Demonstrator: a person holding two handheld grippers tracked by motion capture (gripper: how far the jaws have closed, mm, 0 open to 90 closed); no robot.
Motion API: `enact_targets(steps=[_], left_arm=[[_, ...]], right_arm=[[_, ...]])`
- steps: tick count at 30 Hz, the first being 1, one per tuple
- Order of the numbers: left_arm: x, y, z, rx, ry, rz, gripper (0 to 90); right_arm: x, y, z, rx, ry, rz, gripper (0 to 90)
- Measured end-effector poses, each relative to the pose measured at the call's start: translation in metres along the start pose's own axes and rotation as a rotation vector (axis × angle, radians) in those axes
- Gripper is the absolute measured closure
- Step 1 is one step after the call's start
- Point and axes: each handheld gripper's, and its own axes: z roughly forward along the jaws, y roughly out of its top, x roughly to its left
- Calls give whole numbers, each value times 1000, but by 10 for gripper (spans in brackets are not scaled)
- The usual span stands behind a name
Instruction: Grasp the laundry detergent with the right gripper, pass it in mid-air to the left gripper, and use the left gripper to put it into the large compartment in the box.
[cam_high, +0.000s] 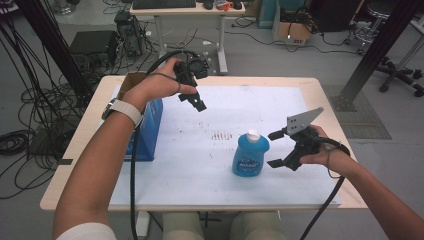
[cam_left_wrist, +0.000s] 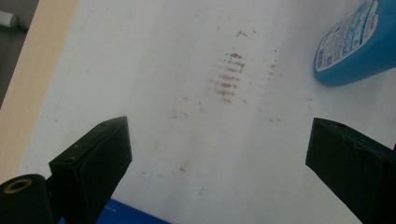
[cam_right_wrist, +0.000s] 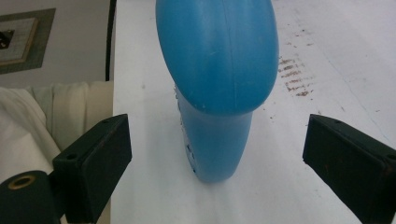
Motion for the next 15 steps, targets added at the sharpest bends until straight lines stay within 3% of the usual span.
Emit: enact_targets(steps=[2, 13, 15], left_arm=[[0, 0, 0, 0, 1, -2, 72], [1, -1, -1, 4, 6, 0, 72], [1, -1, -2, 4, 6, -2, 72]], right_arm=[[-1, -1, -1, 10, 6, -9, 78], [-4, -12, 2, -82, 2, 30, 80], [-6, -16, 4, -71, 9, 29, 82]])
